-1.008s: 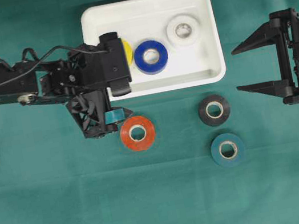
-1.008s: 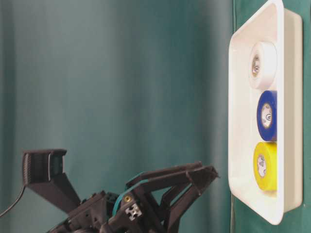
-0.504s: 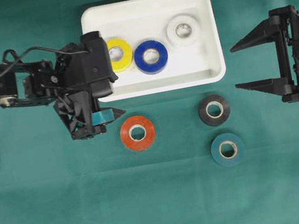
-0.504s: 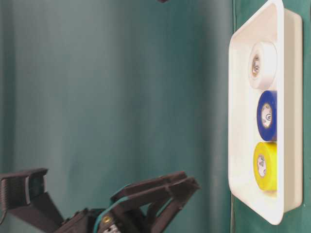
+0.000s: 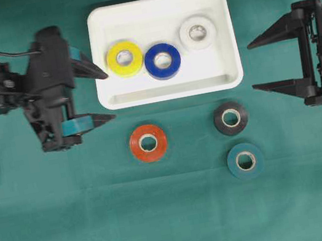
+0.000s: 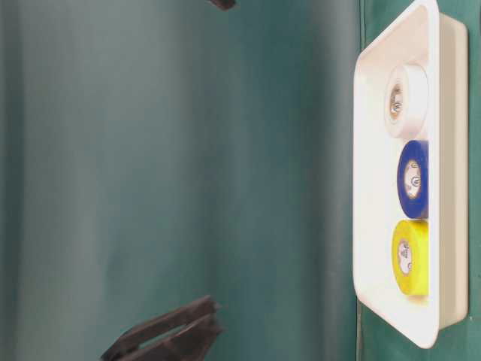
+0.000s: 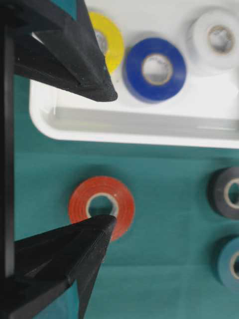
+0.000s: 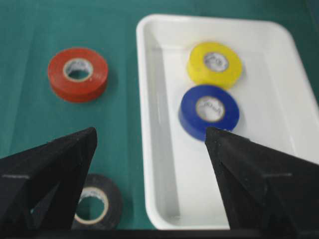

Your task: Pick up the tape from a random location and place it into the white case.

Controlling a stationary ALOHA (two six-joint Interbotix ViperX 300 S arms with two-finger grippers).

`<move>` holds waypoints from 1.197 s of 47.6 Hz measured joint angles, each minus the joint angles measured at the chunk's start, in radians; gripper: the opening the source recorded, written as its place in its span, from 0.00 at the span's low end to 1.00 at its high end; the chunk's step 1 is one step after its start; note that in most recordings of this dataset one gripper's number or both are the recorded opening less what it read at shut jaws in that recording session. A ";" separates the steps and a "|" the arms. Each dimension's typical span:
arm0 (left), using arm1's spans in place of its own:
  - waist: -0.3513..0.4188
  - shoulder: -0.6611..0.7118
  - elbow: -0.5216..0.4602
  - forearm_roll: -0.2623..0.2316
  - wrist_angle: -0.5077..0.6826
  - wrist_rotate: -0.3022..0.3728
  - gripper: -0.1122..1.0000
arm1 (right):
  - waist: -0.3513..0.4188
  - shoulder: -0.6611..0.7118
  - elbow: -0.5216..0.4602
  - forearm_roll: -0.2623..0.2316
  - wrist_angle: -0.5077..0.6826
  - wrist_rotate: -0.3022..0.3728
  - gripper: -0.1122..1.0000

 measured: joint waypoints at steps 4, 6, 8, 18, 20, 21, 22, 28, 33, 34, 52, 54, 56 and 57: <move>0.000 -0.048 0.025 0.000 -0.018 0.002 0.98 | 0.000 -0.020 -0.005 0.000 0.005 -0.003 0.88; -0.002 -0.072 0.037 0.002 -0.026 0.002 0.98 | 0.000 -0.031 -0.006 0.000 0.006 -0.003 0.88; 0.000 -0.098 0.051 0.000 -0.035 0.002 0.98 | 0.002 -0.043 -0.008 0.000 0.008 -0.003 0.88; -0.002 -0.233 0.112 0.002 -0.072 0.002 0.98 | 0.002 -0.095 -0.008 -0.005 0.018 -0.003 0.88; -0.002 -0.255 0.123 0.000 -0.072 0.002 0.98 | 0.002 -0.103 -0.008 -0.005 0.023 -0.003 0.88; 0.000 -0.268 0.126 0.002 -0.072 0.002 0.98 | 0.000 -0.106 -0.009 -0.005 0.025 -0.003 0.88; -0.002 -0.279 0.130 0.002 -0.074 0.002 0.98 | 0.000 -0.107 -0.009 -0.005 0.026 -0.003 0.88; -0.002 -0.336 0.147 0.002 -0.069 0.002 0.98 | 0.002 -0.123 -0.009 -0.005 0.040 -0.003 0.88; -0.002 -0.382 0.161 0.002 -0.054 0.002 0.98 | 0.000 -0.141 -0.009 -0.005 0.054 -0.003 0.88; -0.002 -0.394 0.164 0.000 -0.049 0.002 0.98 | 0.002 -0.144 -0.009 -0.005 0.055 -0.003 0.88; 0.000 -0.512 0.233 0.002 -0.021 0.003 0.98 | 0.000 -0.195 0.006 -0.012 0.077 -0.003 0.88; -0.002 -0.523 0.244 0.002 -0.021 0.003 0.98 | 0.000 -0.198 0.011 -0.012 0.077 -0.003 0.88; -0.002 -0.534 0.252 0.000 -0.021 0.003 0.98 | 0.000 -0.199 0.015 -0.012 0.077 -0.003 0.87; -0.002 -0.538 0.256 0.000 -0.023 0.003 0.98 | 0.000 -0.201 0.018 -0.012 0.077 -0.003 0.87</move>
